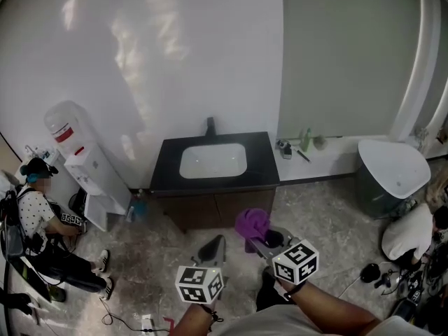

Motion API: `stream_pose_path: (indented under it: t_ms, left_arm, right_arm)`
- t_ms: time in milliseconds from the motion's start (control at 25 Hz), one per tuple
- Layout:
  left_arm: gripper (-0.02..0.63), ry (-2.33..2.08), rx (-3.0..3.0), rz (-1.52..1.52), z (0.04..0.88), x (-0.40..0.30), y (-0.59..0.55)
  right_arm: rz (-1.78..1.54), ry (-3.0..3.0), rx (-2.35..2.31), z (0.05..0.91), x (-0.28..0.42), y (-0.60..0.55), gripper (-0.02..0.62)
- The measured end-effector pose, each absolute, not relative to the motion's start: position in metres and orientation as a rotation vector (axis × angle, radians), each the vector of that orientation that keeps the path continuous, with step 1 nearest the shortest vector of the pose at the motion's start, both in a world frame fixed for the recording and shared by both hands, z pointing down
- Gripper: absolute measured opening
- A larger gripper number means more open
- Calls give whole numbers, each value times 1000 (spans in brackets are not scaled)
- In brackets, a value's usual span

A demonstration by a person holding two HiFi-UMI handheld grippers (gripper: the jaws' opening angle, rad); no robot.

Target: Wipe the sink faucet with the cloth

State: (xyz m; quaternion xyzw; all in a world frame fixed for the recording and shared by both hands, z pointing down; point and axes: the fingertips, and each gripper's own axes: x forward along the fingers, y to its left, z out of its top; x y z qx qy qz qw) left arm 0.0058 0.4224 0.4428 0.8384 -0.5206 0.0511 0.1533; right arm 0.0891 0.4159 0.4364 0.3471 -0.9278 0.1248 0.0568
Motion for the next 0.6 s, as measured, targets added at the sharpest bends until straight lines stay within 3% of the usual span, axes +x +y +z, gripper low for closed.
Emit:
stream_pose_path:
  t_ms: [280,600]
  left_arm:
    - [6,-1548,2358,150,462,-20,304]
    - [6,-1595,2302,161,446,-23,86]
  right_arm:
    - [411,-2855,984,459,66,285,92]
    - [458,-2886,819,445,49,59,92]
